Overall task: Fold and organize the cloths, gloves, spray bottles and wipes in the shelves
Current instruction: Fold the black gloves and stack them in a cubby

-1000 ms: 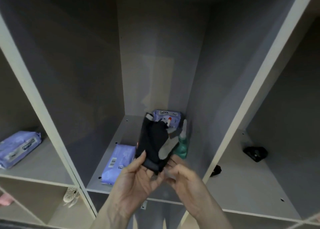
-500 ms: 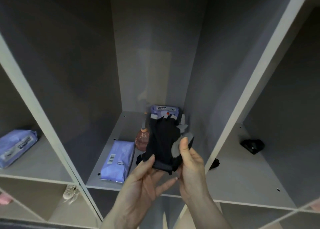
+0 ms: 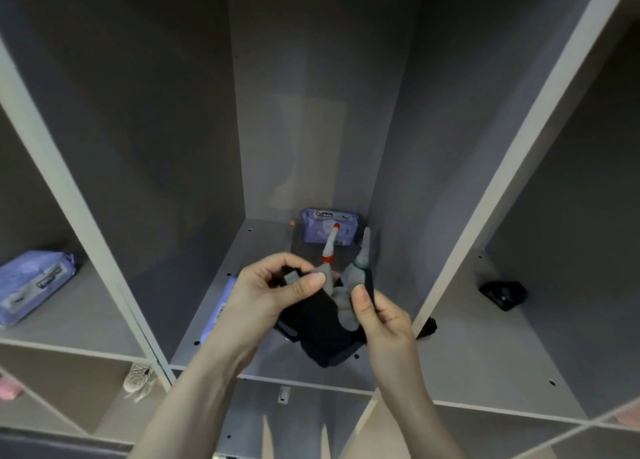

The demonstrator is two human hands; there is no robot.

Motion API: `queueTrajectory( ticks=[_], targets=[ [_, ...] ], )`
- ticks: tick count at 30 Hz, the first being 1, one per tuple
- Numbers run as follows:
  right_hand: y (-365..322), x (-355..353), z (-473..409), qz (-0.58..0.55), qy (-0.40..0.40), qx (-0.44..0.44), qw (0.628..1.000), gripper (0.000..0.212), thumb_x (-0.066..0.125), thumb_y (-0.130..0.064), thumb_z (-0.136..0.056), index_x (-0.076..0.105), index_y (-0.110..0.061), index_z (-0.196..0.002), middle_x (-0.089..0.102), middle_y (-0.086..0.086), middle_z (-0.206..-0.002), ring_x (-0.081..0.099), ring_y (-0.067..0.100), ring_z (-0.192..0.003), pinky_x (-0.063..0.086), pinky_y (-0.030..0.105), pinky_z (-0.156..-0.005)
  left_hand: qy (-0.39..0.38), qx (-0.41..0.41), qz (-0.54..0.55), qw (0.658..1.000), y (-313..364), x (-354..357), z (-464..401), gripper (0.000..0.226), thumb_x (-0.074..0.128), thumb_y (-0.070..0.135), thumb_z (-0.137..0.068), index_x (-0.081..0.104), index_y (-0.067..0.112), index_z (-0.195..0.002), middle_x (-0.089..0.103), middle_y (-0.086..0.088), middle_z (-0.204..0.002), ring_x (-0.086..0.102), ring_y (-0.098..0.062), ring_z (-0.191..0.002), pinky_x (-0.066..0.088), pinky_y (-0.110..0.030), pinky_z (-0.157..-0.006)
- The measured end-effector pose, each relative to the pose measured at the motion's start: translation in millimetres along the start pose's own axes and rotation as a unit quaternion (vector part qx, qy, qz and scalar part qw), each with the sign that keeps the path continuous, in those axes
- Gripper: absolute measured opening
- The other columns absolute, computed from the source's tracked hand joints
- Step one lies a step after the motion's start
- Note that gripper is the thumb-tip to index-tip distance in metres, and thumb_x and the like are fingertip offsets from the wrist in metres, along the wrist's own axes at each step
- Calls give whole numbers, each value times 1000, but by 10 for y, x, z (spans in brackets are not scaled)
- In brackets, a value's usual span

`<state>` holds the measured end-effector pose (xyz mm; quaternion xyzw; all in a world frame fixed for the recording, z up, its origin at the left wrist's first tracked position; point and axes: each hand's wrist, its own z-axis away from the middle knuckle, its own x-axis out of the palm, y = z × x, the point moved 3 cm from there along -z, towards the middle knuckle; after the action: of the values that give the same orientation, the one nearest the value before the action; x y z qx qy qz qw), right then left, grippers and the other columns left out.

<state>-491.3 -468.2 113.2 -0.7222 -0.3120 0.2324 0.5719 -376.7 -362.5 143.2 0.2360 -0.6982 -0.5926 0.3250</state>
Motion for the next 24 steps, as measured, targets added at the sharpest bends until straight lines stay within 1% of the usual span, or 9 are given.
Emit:
queueTrajectory(
  ticks=[3, 5, 7, 10, 12, 16, 19, 22, 24],
  targets=[
    [31, -7, -1, -99, 63, 50, 992, 83, 66, -72, -67, 64, 7, -95, 62, 36, -97, 64, 32, -84, 47, 48, -83, 56, 32, 16, 998, -25, 11, 2, 13, 66, 12, -82, 60, 3, -75, 65, -1, -64, 60, -10, -62, 50, -19, -60],
    [46, -33, -7, -175, 88, 95, 976, 70, 72, -66, -64, 73, -7, -101, 71, 21, -104, 67, 30, -103, 46, 49, -100, 97, 56, 15, 994, -1, -21, 9, 15, 60, 10, -90, 58, 3, -77, 68, -2, -66, 63, -11, -63, 53, -19, -63],
    [42, -49, -13, -185, 78, 114, 973, 56, 67, -58, -76, 73, -10, -105, 72, 15, -108, 65, 30, -109, 41, 52, -105, 109, 64, -2, 992, 54, -29, 30, 17, 57, 17, -92, 57, 4, -82, 70, 1, -67, 66, -8, -64, 53, -16, -62],
    [4, -33, -3, -155, 72, 113, 979, 42, 54, -44, -86, 73, -11, -105, 72, 12, -108, 65, 27, -110, 41, 51, -106, 38, 1, -47, 998, 24, 21, 57, 42, 62, 51, -85, 62, 13, -102, 73, 10, -81, 67, -2, -75, 53, -17, -65],
    [-26, 1, 21, -121, 67, 113, 984, 38, 52, -41, -88, 74, -13, -101, 74, 10, -104, 67, 25, -105, 45, 48, -102, -35, -48, -73, 996, -24, 81, 72, 62, 68, 65, -66, 64, 19, -108, 74, 3, -93, 69, -15, -89, 54, -35, -77],
    [-73, 8, 77, -77, 48, 116, 989, 32, 53, -42, -85, 75, -23, -97, 75, 2, -100, 69, 19, -101, 50, 37, -93, -43, -47, -66, 996, -38, 125, 72, 43, 86, 40, -63, 71, 9, -90, 75, -10, -85, 70, -26, -86, 55, -40, -79],
    [-117, -17, 107, -108, -5, 131, 985, 32, 63, -26, -79, 69, -17, -109, 74, 4, -105, 69, 18, -102, 53, 29, -89, -3, -23, -64, 998, 4, 80, 51, 18, 79, 22, -76, 73, 7, -84, 70, -24, -84, 65, -28, -74, 50, -47, -72],
    [-136, -49, 127, -138, -35, 145, 979, 40, 68, -13, -72, 65, -12, -112, 74, 9, -104, 70, 22, -99, 56, 24, -83, 18, -25, -46, 998, 33, 14, 14, 11, 73, 15, -80, 71, 5, -83, 69, -24, -81, 64, -31, -72, 50, -44, -70],
    [-149, -63, 122, -151, -26, 142, 978, 41, 70, -8, -69, 65, -9, -109, 74, 11, -102, 70, 24, -96, 57, 24, -78, 13, -22, -41, 999, 36, 0, -1, 12, 72, 10, -79, 70, 0, -85, 71, -19, -77, 67, -27, -73, 54, -31, -65]
  ],
)
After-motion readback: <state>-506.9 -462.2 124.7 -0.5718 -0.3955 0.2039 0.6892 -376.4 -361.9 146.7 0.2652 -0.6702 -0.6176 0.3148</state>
